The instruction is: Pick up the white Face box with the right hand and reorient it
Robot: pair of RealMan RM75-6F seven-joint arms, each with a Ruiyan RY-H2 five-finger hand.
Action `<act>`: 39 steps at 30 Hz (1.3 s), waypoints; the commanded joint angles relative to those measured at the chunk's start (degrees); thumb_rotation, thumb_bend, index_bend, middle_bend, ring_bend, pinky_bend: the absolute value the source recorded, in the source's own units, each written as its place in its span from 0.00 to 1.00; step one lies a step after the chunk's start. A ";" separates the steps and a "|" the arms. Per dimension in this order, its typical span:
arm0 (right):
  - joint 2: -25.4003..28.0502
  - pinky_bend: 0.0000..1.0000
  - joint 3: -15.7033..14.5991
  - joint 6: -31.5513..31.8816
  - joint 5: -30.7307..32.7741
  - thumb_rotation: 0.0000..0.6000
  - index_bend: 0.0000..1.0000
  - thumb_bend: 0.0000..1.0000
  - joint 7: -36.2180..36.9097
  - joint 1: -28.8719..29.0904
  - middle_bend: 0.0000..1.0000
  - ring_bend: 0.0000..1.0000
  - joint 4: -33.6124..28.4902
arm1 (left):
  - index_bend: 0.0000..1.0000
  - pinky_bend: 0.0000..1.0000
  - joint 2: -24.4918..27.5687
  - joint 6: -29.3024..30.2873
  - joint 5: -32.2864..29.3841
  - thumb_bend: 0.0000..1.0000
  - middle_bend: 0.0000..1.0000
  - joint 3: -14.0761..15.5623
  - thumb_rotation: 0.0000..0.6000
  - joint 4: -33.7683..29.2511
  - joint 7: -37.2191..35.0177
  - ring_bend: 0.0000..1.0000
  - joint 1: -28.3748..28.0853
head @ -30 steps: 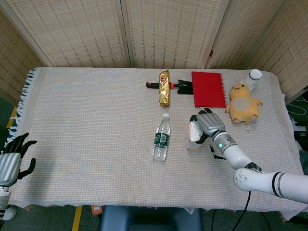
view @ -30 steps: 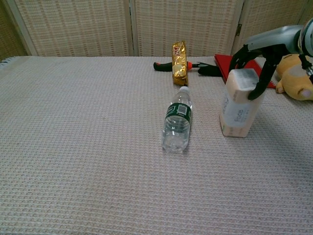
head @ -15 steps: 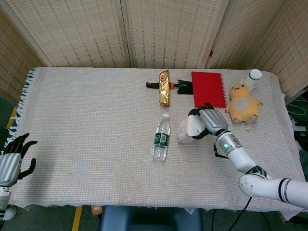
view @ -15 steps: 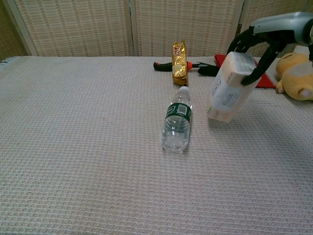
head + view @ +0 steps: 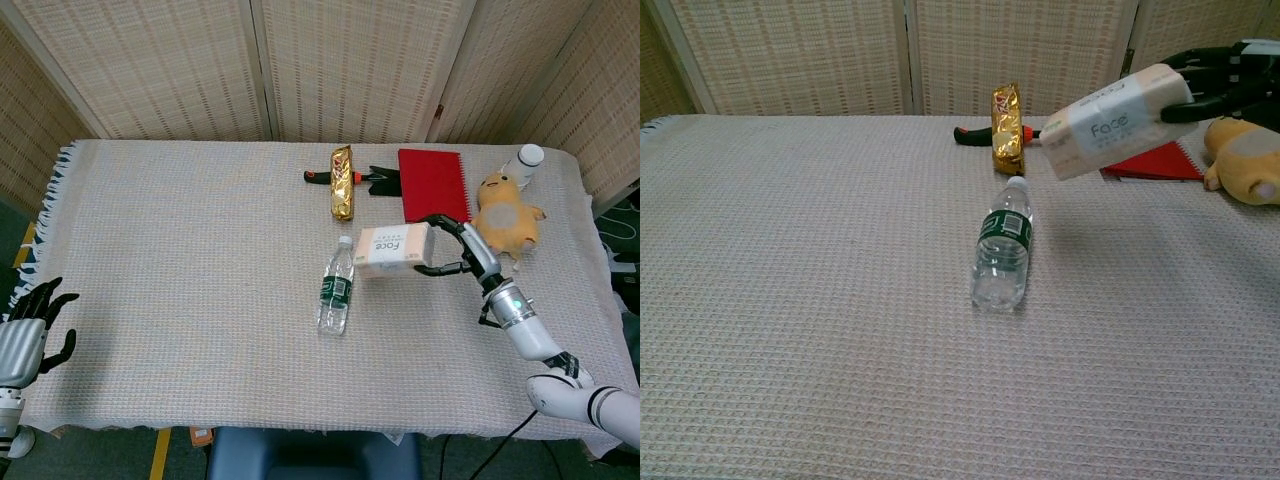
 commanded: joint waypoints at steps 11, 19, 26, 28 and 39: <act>-15.04 0.05 -6.90 4.08 -14.90 1.00 0.55 0.05 19.04 -1.91 0.48 0.49 28.37 | 0.21 0.10 -0.16 -0.25 -0.41 0.50 0.00 -0.12 1.00 0.36 0.09 0.00 -0.07; -16.93 0.04 -7.17 4.81 -14.86 1.00 0.55 0.08 15.38 -1.15 0.48 0.49 32.29 | 0.21 0.10 -0.13 -0.54 -0.62 0.50 0.00 -0.16 1.00 0.53 -0.12 0.00 -0.13; -18.13 0.04 -6.41 5.80 -13.73 1.00 0.55 0.09 7.02 -1.35 0.48 0.49 33.40 | 0.21 0.10 -0.40 -1.24 -0.92 0.50 0.00 -0.08 1.00 0.83 0.29 0.00 -0.39; -18.99 0.04 -5.71 6.66 -13.03 1.00 0.55 0.10 4.39 -1.60 0.48 0.49 33.93 | 0.21 0.10 -0.50 -1.40 -1.09 0.50 0.00 -0.11 1.00 0.95 0.36 0.00 -0.44; -22.90 0.04 -4.15 9.89 -10.98 1.00 0.54 0.11 1.93 -3.45 0.48 0.49 36.71 | 0.21 0.10 -0.50 -1.56 -1.39 0.50 0.00 -0.20 1.00 1.11 0.30 0.00 -0.45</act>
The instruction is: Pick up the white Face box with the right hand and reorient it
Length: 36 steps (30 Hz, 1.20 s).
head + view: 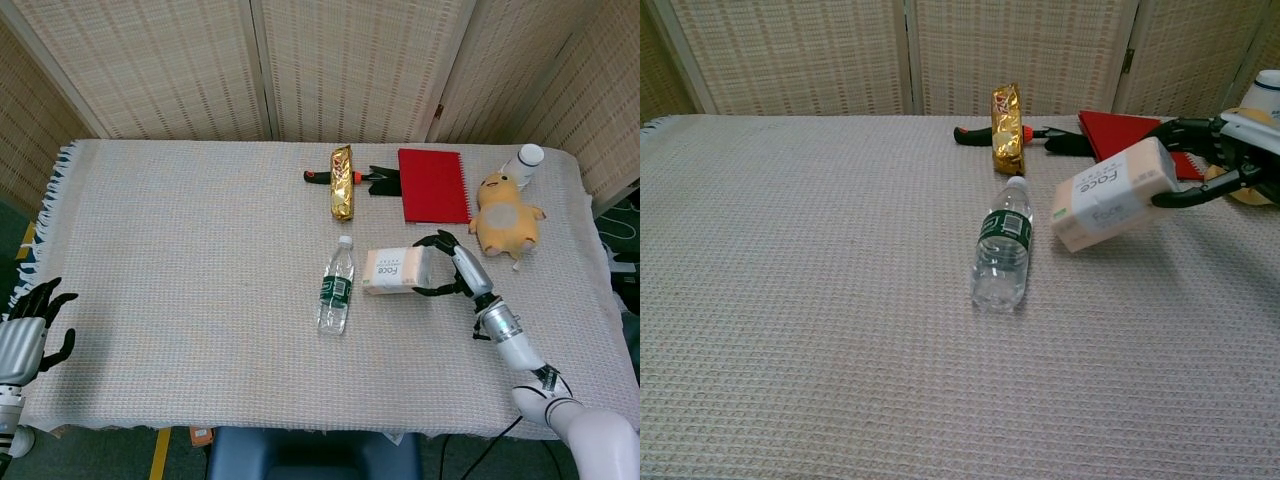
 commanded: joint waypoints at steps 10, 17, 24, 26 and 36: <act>-1.70 0.03 -2.15 -3.27 -0.75 1.00 0.54 0.12 -1.62 -0.18 0.48 0.49 4.42 | 0.21 0.10 -0.02 -0.09 -0.17 0.50 0.00 -0.08 1.00 0.12 -0.15 0.00 -0.03; 1.30 0.01 -3.95 -6.90 -1.62 1.00 0.54 0.12 -8.40 0.31 0.48 0.49 2.84 | 0.21 0.10 0.02 -0.03 -0.01 0.50 0.00 -0.03 1.00 0.04 -0.23 0.00 -0.01; 5.63 0.00 -4.60 -12.00 -1.01 1.00 0.53 0.12 -13.00 1.22 0.48 0.47 -3.14 | 0.21 0.10 0.02 -0.08 0.19 0.50 0.00 0.10 1.00 -0.17 0.07 0.00 -0.07; 6.84 0.00 -4.51 -14.09 -0.29 1.00 0.53 0.12 -14.66 1.52 0.48 0.47 -5.53 | 0.21 0.10 0.01 -0.07 0.21 0.50 0.00 0.14 1.00 -0.21 0.17 0.00 -0.06; 9.49 0.00 -3.51 -19.96 2.36 1.00 0.47 0.12 -22.20 2.92 0.48 0.41 -11.29 | 0.21 0.10 -0.07 -0.14 0.11 0.50 0.00 0.08 1.00 -0.07 0.21 0.00 -0.11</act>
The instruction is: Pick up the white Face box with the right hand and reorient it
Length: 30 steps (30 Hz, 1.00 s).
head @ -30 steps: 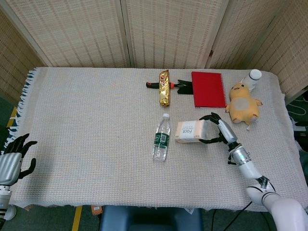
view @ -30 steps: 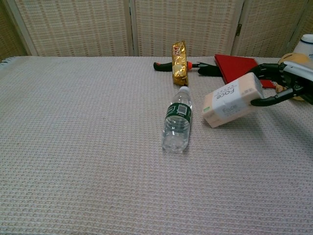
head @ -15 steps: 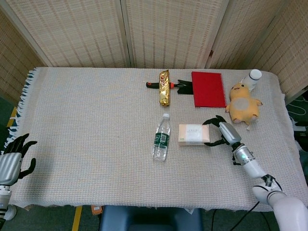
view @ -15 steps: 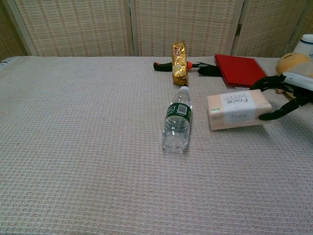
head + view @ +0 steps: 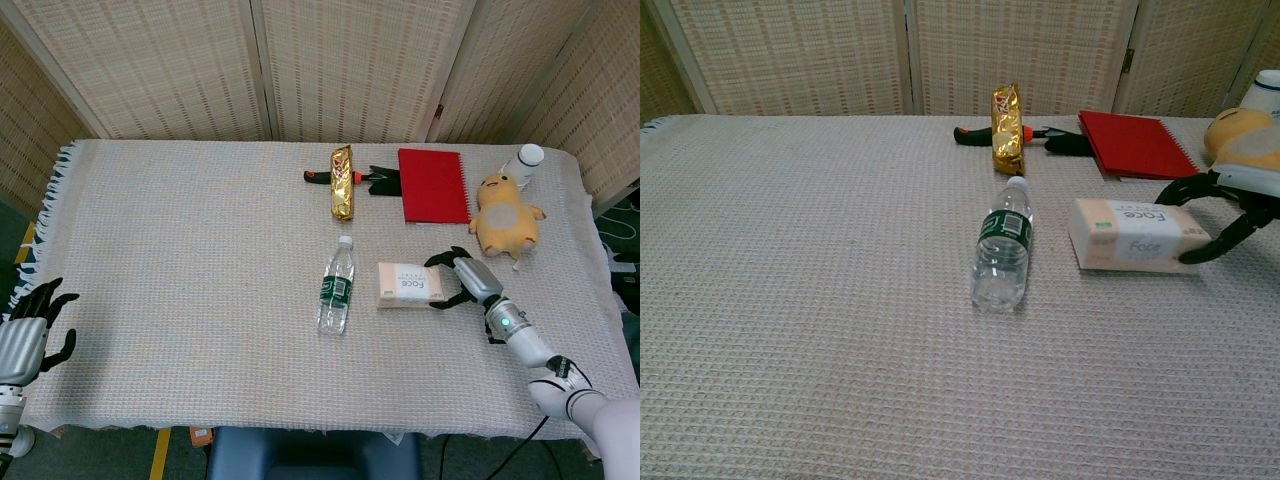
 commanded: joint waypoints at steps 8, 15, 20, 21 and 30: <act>2.37 0.00 2.35 -2.79 3.87 1.00 0.45 0.05 -7.95 0.36 0.48 0.39 -5.19 | 0.21 0.10 -0.04 0.03 0.04 0.50 0.00 0.01 1.00 0.01 0.14 0.00 -0.03; 3.57 0.00 3.44 -3.11 5.22 1.00 0.38 0.00 -10.21 0.18 0.47 0.37 -7.85 | 0.21 0.10 -0.06 0.03 0.02 0.50 0.00 0.02 1.00 -0.07 0.25 0.00 -0.03; 4.19 0.00 3.95 -3.59 5.80 1.00 0.34 0.00 -10.66 0.20 0.46 0.36 -9.12 | 0.21 0.10 -0.06 0.07 -0.04 0.50 0.00 -0.02 1.00 -0.12 0.36 0.00 -0.03; 4.31 0.00 3.96 -3.98 5.93 1.00 0.34 0.00 -10.87 0.27 0.45 0.36 -9.24 | 0.21 0.10 -0.06 0.13 0.00 0.50 0.00 -0.01 1.00 -0.13 0.35 0.00 -0.01; 5.55 0.00 5.03 -6.54 8.26 1.00 0.28 0.00 -14.63 0.60 0.41 0.33 -11.81 | 0.21 0.10 -0.07 0.29 0.08 0.50 0.00 0.00 1.00 -0.20 0.52 0.00 0.03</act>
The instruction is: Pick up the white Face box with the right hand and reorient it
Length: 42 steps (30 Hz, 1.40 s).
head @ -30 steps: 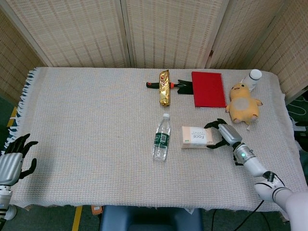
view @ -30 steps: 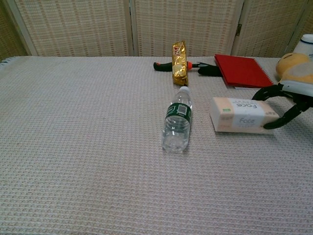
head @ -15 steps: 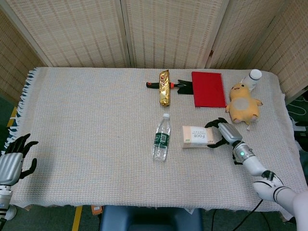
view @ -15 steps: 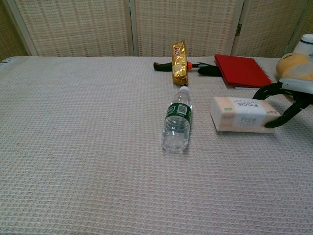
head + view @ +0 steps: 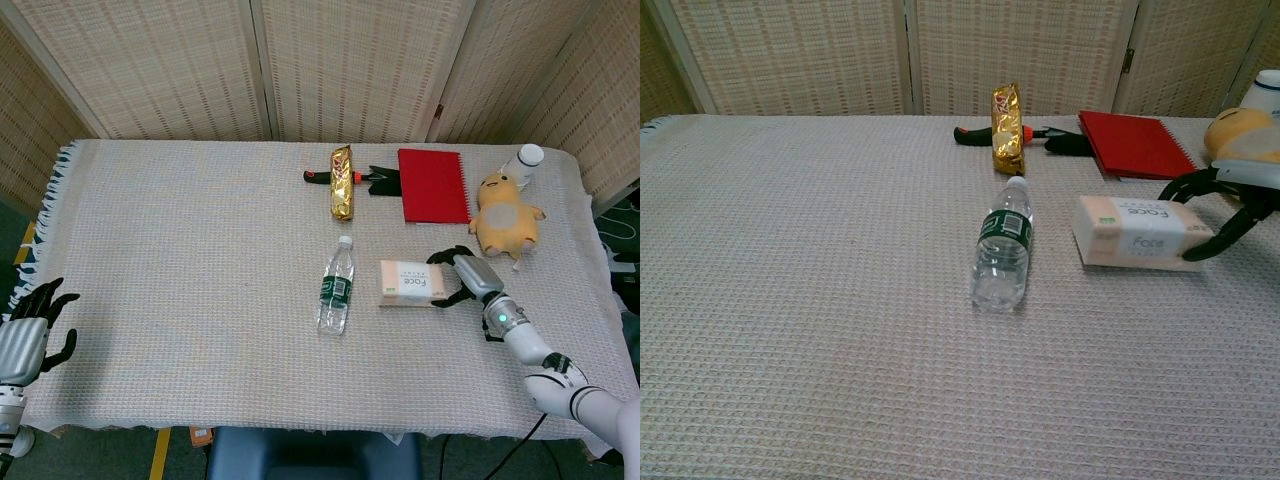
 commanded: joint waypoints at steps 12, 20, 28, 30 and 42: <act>4.12 0.00 0.71 -2.00 1.50 1.00 0.11 0.00 -3.58 -0.04 0.25 0.15 -6.21 | 0.21 0.10 0.13 0.00 -0.24 0.50 0.00 -0.08 1.00 -0.20 0.05 0.00 0.05; 6.18 0.00 1.79 -0.67 3.46 1.00 0.00 0.00 -9.27 -0.62 0.10 0.01 -9.21 | 0.21 0.10 0.10 -0.10 -0.21 0.50 0.00 -0.04 1.00 -0.23 0.15 0.00 0.00; 10.77 0.00 1.72 2.76 2.94 1.00 0.00 0.00 -10.98 -2.82 0.01 0.00 -16.44 | 0.21 0.10 0.19 -0.11 -0.29 0.50 0.00 -0.05 1.00 -0.28 0.13 0.00 0.04; 13.69 0.00 1.23 4.36 1.89 1.00 0.00 0.00 -9.77 -4.08 0.00 0.00 -19.81 | 0.21 0.10 0.24 -0.04 -0.39 0.50 0.00 -0.12 1.00 -0.26 0.01 0.00 0.08; 19.56 0.00 -2.02 35.62 7.08 1.00 0.00 0.00 -44.03 -23.17 0.00 0.00 -32.23 | 0.21 0.10 -0.15 -0.32 -0.22 0.50 0.00 -0.05 1.00 0.24 -0.12 0.00 -0.11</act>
